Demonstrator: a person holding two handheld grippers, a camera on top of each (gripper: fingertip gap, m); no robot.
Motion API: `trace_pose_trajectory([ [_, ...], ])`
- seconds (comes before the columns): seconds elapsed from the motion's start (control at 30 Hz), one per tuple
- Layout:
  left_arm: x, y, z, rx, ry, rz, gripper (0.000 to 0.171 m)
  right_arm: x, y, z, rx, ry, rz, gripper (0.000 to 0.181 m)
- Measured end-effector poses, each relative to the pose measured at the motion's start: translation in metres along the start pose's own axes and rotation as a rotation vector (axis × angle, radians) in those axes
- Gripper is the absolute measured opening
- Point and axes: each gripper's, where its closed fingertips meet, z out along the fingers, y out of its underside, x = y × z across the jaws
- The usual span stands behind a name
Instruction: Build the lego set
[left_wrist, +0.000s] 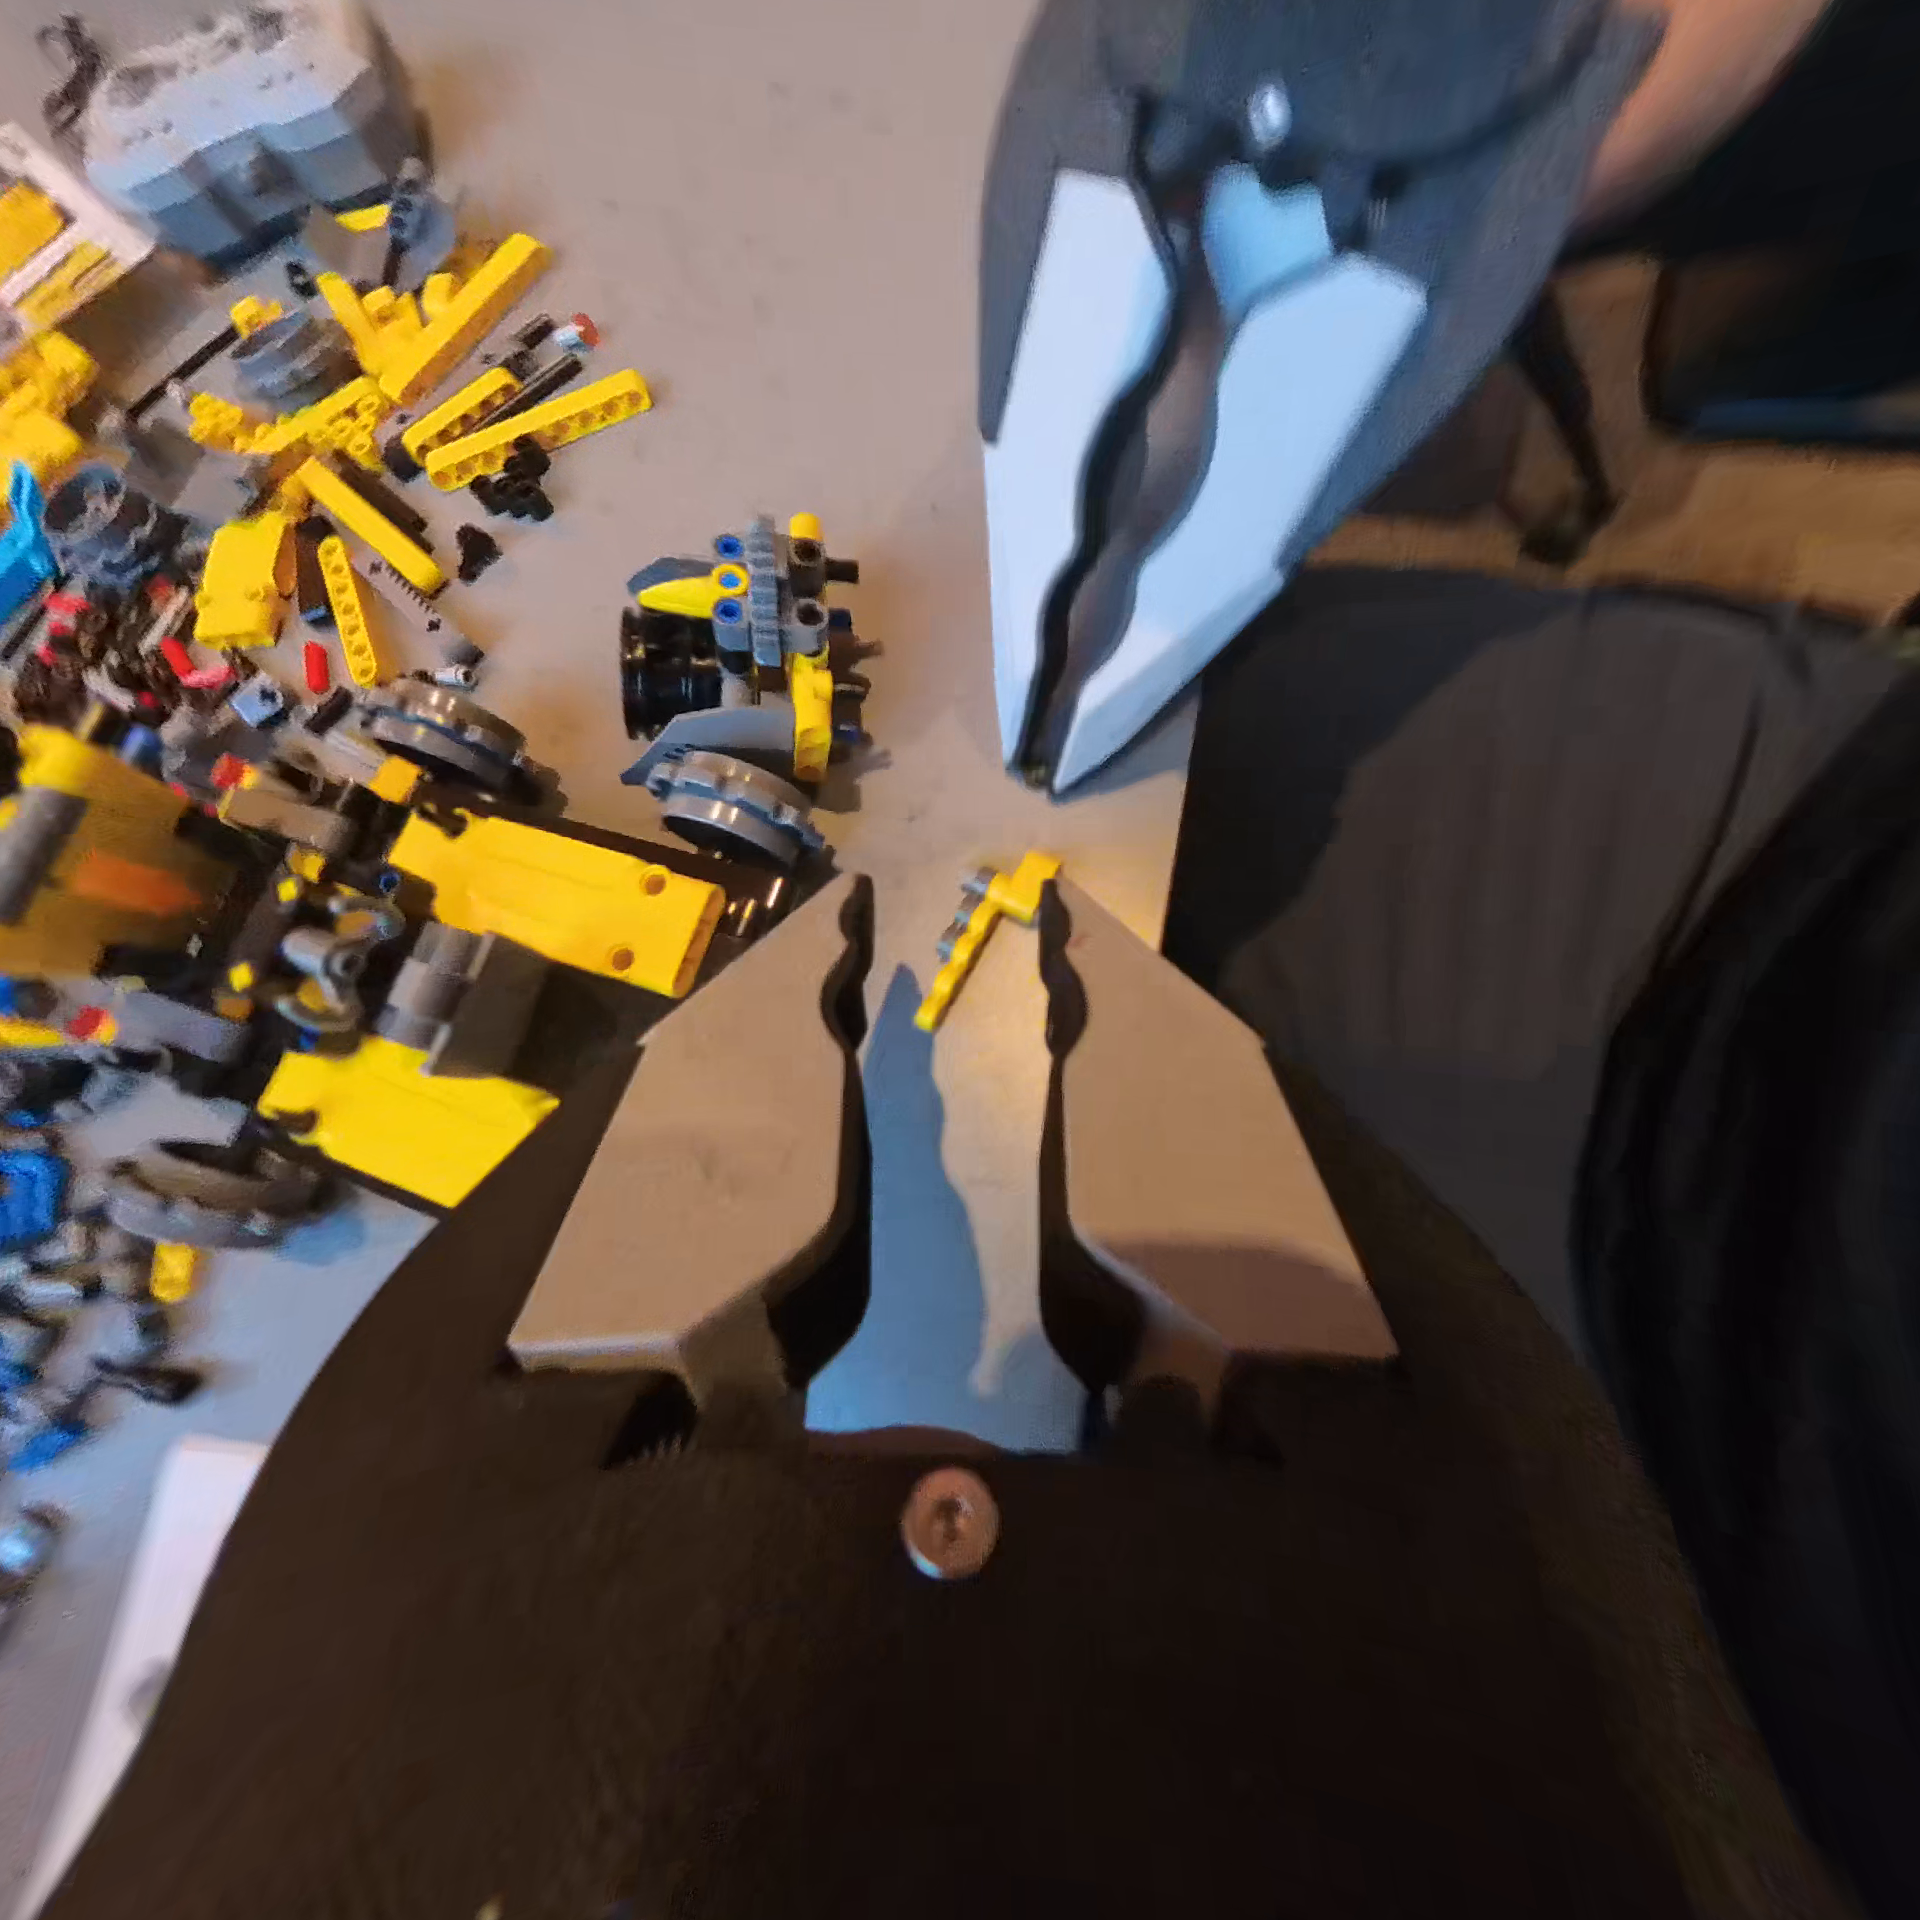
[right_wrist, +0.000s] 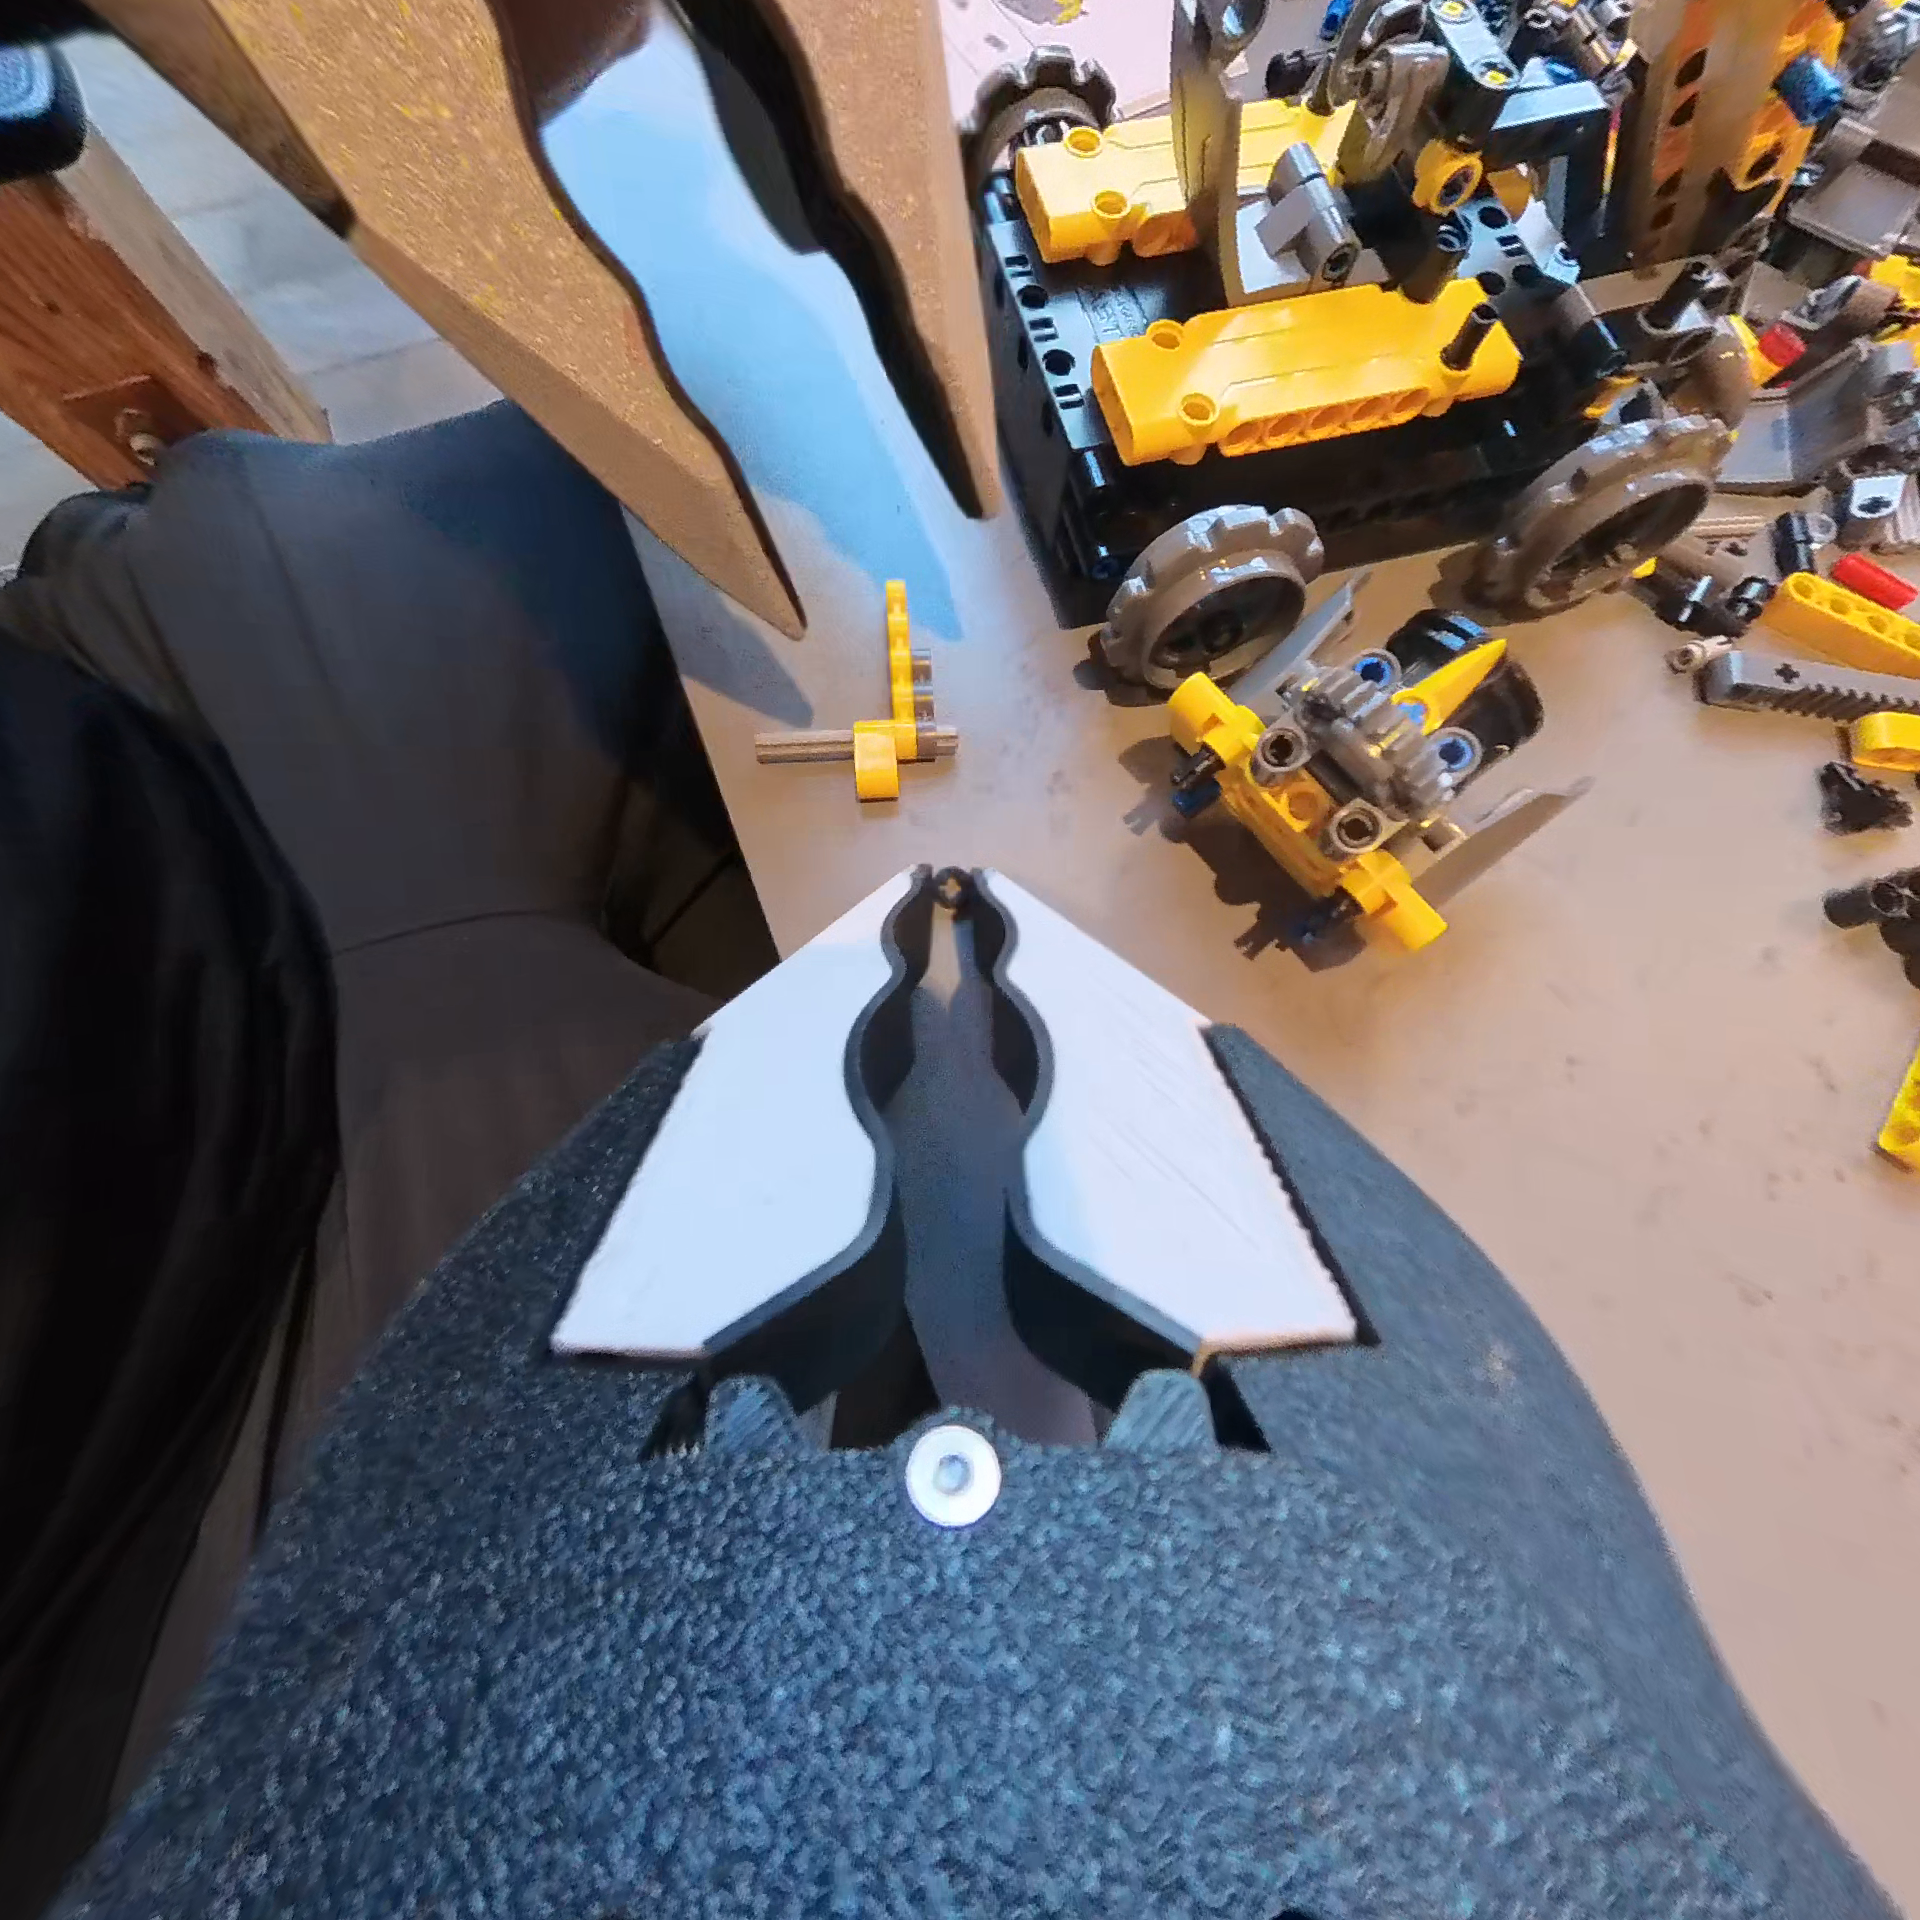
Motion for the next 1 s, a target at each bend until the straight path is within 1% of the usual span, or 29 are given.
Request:
trace_pose_trajectory([
  [0.07, 0.003, -0.002, 0.000, -0.012, -0.016, -0.128, 0.032, 0.000, 0.000, 0.000, 0.010, -0.003, 0.001, 0.006],
  [0.13, 0.008, 0.001, 0.002, -0.040, -0.018, -0.199, 0.035, 0.000, 0.000, 0.000, 0.020, -0.007, 0.013, 0.006],
  [0.23, 0.005, 0.013, 0.011, -0.101, -0.073, -0.211, 0.036, 0.002, 0.001, -0.001, 0.040, 0.000, 0.027, 0.006],
  [0.3, 0.008, 0.019, 0.018, -0.150, -0.070, -0.212, 0.038, 0.003, 0.000, -0.003, 0.057, 0.012, 0.034, 0.006],
  [0.4, 0.013, 0.022, 0.023, -0.185, -0.072, -0.164, 0.034, 0.005, -0.003, -0.006, 0.088, 0.030, 0.035, 0.006],
  [0.43, 0.014, 0.022, 0.022, -0.186, -0.070, -0.144, 0.029, 0.005, -0.003, -0.007, 0.097, 0.031, 0.034, 0.006],
  [0.5, 0.012, 0.024, 0.020, -0.203, -0.062, -0.100, 0.029, 0.004, -0.003, -0.008, 0.110, 0.023, 0.031, 0.006],
  [0.6, 0.010, 0.028, 0.014, -0.216, -0.041, 0.063, 0.029, 0.003, -0.004, -0.008, 0.121, 0.019, 0.024, 0.006],
  [0.67, 0.000, 0.031, 0.007, -0.228, -0.089, 0.132, 0.031, 0.002, -0.005, -0.009, 0.130, 0.018, 0.017, 0.006],
  [0.7, -0.003, 0.030, 0.003, -0.221, -0.100, 0.120, 0.036, 0.000, -0.005, -0.009, 0.135, 0.015, 0.011, 0.006],
  [0.73, -0.001, 0.028, -0.001, -0.204, -0.081, 0.086, 0.036, -0.001, -0.006, -0.009, 0.137, 0.011, 0.006, 0.006],
  [0.83, 0.010, 0.021, -0.008, -0.141, -0.023, -0.019, 0.032, -0.003, -0.005, -0.006, 0.120, 0.015, -0.005, 0.009],
  [0.9, 0.008, 0.030, -0.009, -0.177, -0.057, -0.047, 0.031, -0.004, -0.004, -0.004, 0.103, 0.022, -0.019, 0.010],
  [0.97, 0.003, 0.041, -0.007, -0.223, -0.102, -0.089, 0.025, -0.005, -0.002, -0.001, 0.085, 0.025, -0.027, 0.012],
  [1.0, 0.002, 0.043, -0.005, -0.227, -0.103, -0.113, 0.024, -0.005, -0.002, -0.001, 0.083, 0.027, -0.027, 0.012],
])
